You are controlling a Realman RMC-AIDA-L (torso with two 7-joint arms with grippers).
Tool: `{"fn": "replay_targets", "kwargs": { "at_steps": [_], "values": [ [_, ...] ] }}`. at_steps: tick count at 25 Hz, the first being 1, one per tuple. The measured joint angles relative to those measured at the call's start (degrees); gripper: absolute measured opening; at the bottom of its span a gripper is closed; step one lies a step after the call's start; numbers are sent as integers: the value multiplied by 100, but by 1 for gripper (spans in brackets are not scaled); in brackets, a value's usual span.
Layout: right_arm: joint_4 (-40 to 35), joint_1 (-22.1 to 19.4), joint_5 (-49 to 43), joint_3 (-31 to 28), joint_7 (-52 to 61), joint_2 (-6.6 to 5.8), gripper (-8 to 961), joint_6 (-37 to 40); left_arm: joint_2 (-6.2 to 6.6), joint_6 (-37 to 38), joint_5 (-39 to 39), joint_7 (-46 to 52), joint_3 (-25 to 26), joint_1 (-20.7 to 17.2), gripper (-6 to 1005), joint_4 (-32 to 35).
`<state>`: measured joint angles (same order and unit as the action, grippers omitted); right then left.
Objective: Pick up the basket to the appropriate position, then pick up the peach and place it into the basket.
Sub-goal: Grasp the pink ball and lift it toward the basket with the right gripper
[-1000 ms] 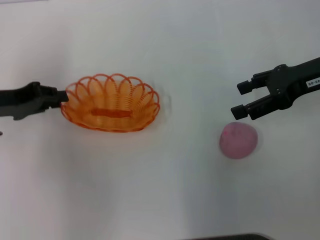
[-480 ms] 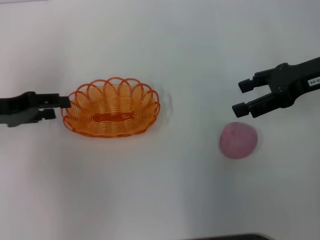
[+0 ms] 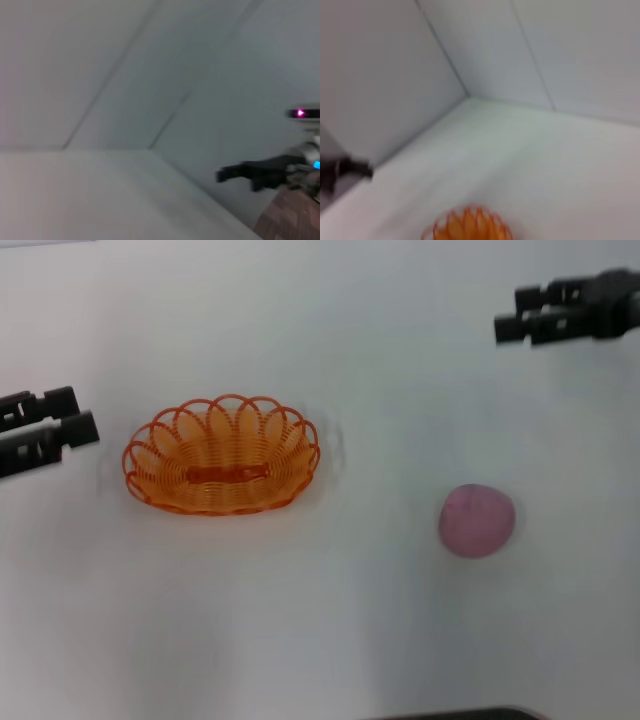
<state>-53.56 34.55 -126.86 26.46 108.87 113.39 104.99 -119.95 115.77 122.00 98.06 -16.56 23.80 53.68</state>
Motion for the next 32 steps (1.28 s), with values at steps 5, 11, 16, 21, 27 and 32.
{"fn": "replay_targets", "kwargs": {
  "at_steps": [5, 11, 16, 21, 27, 32],
  "values": [
    [-148, 123, 244, 164, 691, -122, 957, 63, -135, 66, -66, -667, -352, -308, 739, 195],
    [-988, 407, -495, 1099, 1132, -58, 956, 588, -271, -133, 533, -1094, -737, -447, 830, 592],
    [-1061, 832, -1857, 1660, 1201, 107, 956, 749, -338, -287, 935, -1061, -875, -465, 880, 811],
    [-919, 1027, -2369, 2211, 1313, 274, 956, 585, -382, -418, 1070, -1021, -892, -476, 888, 887],
    [-509, 1031, -2671, 2915, 1520, 355, 957, 44, -385, -500, 1092, -988, -900, -466, 881, 842],
    [-323, 1050, -2704, 3186, 1517, 459, 950, -137, -388, -558, 1098, -978, -912, -444, 867, 788]
  ]
}}
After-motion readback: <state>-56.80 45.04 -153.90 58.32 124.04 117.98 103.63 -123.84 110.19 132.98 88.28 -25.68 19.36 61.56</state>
